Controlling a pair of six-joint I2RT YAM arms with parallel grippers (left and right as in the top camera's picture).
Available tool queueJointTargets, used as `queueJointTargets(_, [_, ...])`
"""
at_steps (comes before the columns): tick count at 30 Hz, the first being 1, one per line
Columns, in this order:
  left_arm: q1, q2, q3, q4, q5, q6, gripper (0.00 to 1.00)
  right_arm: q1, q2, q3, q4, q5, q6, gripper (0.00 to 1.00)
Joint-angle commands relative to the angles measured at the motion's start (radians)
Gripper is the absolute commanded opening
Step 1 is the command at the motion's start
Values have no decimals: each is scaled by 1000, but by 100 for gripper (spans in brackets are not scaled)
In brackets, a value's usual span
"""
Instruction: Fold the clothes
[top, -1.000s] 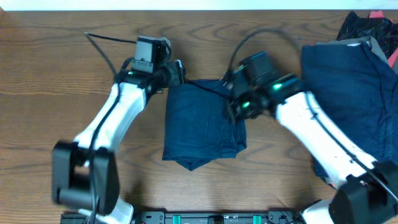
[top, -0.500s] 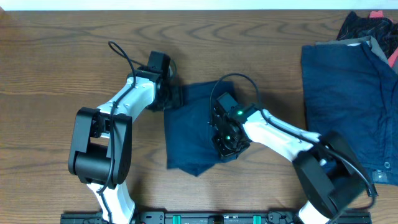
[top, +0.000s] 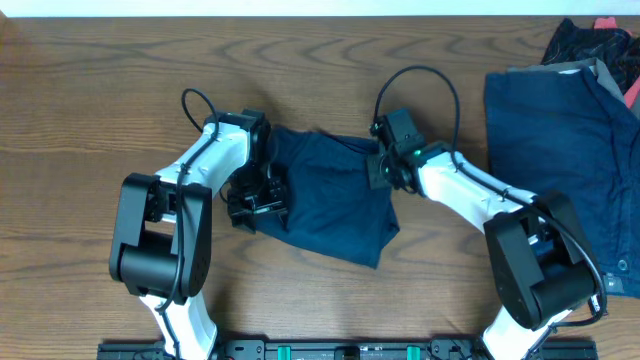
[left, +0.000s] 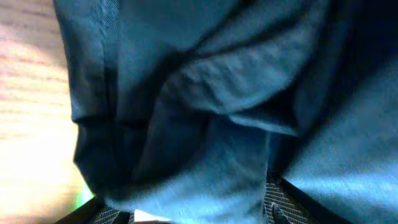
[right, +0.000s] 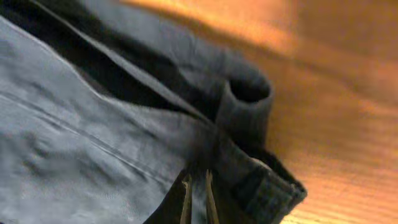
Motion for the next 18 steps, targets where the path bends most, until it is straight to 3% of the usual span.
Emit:
queueJointTargets(1, [6, -117, 4, 22, 23, 13, 67, 3, 0, 64, -48, -5, -24, 10])
queueJointTargets(6, [16, -247, 4, 202, -13, 13, 78, 11, -36, 79, -131, -40, -24, 12])
queueJointTargets(11, [15, -257, 3, 394, -32, 84, 78, 21, -40, 79, -230, -74, -9, 7])
queueJointTargets(15, [12, -198, 3, 474, -18, 167, 77, 19, -40, 79, -373, 125, 211, 7])
queueJointTargets(18, [11, -142, 3, 530, -9, 211, 75, 6, -40, 79, -389, 158, 268, 8])
